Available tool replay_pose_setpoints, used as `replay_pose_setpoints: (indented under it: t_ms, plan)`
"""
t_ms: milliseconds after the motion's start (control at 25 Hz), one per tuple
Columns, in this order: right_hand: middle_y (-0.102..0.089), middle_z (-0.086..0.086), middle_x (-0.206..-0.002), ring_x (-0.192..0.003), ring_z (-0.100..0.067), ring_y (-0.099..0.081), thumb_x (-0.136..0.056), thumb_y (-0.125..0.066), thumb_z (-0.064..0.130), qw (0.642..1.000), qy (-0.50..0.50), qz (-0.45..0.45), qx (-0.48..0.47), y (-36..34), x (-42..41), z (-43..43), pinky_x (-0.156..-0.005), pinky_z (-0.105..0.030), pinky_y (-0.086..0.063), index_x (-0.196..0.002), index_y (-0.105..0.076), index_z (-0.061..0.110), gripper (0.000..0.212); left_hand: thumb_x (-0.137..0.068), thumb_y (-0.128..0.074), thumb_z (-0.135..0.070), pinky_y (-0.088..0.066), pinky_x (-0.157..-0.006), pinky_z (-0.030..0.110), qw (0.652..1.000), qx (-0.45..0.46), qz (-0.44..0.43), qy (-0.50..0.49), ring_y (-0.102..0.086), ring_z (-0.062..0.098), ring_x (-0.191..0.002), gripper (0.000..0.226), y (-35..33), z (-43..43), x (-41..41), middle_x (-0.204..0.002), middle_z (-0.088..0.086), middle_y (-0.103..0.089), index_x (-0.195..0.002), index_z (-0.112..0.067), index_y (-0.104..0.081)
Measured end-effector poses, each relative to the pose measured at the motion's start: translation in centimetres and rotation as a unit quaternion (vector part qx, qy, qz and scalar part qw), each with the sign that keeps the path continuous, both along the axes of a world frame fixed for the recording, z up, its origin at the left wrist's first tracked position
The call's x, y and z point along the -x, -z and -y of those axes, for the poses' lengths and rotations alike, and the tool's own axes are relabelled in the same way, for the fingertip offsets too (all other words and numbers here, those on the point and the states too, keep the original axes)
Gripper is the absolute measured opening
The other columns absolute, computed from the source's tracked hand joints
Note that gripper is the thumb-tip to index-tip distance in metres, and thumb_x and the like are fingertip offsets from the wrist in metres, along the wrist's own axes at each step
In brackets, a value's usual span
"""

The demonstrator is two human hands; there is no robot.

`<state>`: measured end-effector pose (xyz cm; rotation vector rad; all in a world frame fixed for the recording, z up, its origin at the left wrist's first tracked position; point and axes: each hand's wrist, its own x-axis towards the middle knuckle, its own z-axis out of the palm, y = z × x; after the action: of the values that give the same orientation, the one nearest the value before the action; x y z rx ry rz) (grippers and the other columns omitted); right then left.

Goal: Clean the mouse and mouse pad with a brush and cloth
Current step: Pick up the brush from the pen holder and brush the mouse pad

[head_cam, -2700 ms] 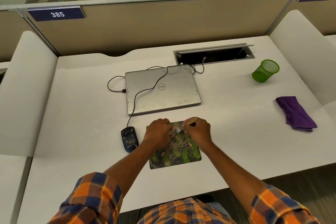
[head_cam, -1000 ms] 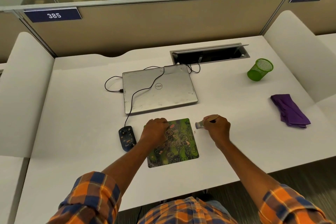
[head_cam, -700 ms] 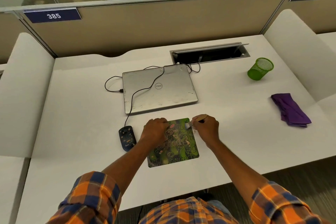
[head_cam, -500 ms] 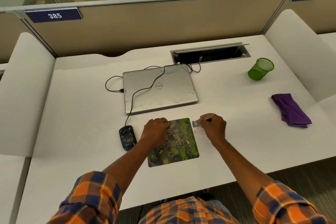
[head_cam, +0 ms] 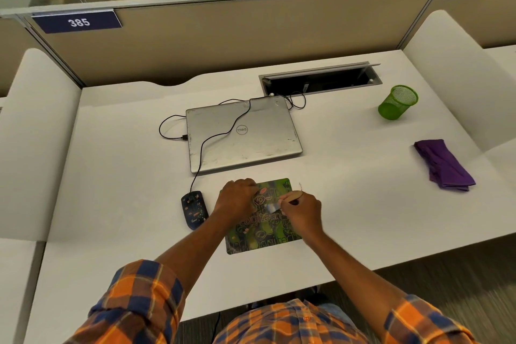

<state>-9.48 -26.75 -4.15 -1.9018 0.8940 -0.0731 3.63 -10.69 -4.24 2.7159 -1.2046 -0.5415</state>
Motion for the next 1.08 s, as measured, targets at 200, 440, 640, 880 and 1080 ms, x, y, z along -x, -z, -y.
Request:
replay_pose_setpoints:
  t_ms: [200,440,640,880,1080]
  plan:
    - [-0.081,0.006,-0.085,-0.085,-0.017,-0.078,-0.086,-0.079,0.01,0.998,0.058,-0.018,0.016,-0.4,1.6,4.7,-0.081,-0.035,-0.066,-0.088,-0.086,0.017,0.01,-0.094,-0.069,-0.026,-0.05,-0.108,0.042,1.0,0.003,-0.003,-0.002,-0.062,0.023,-0.127,0.045,0.3,-0.2,0.2,-0.143,-0.003,-0.064,-0.138,-0.021,-0.067]
    - [-0.081,0.011,-0.076,-0.074,-0.009,-0.078,-0.086,-0.077,0.013,0.997,0.077,0.006,-0.012,-1.4,1.6,3.8,-0.076,-0.031,-0.066,-0.079,-0.083,0.03,0.02,-0.102,-0.057,-0.03,-0.044,-0.114,0.043,1.0,0.016,0.003,-0.017,-0.058,0.023,-0.132,0.041,0.9,-0.3,0.8,-0.148,-0.002,-0.059,-0.142,-0.022,-0.06]
    - [-0.081,0.007,-0.075,-0.071,-0.011,-0.078,-0.087,-0.078,0.015,0.999,-0.003,0.006,-0.034,-0.4,1.4,-1.4,-0.074,-0.033,-0.067,-0.089,-0.086,0.023,0.012,-0.102,-0.061,-0.027,-0.023,-0.13,0.052,0.999,0.015,-0.003,-0.032,-0.044,0.022,-0.149,0.052,1.5,-0.5,1.4,-0.161,-0.001,-0.047,-0.153,-0.023,-0.051]
    - [-0.081,0.008,-0.08,-0.075,-0.013,-0.078,-0.087,-0.08,0.014,0.999,0.029,-0.017,0.003,0.0,2.5,1.6,-0.075,-0.039,-0.068,-0.082,-0.08,0.034,0.02,-0.102,-0.061,-0.05,-0.013,-0.132,0.051,0.998,0.027,-0.026,-0.05,-0.038,0.02,-0.154,0.06,1.8,-0.6,1.6,-0.164,-0.002,-0.045,-0.154,-0.024,-0.048]
    - [-0.078,0.01,-0.085,-0.087,-0.015,-0.077,-0.092,-0.076,0.014,0.997,0.07,-0.022,0.03,-0.2,3.5,5.0,-0.072,-0.025,-0.062,-0.089,-0.082,0.027,0.015,-0.1,-0.063,-0.053,-0.011,-0.134,0.051,0.998,0.02,-0.023,-0.049,-0.035,0.021,-0.156,0.065,1.9,-0.6,1.8,-0.166,-0.002,-0.042,-0.156,-0.025,-0.045]
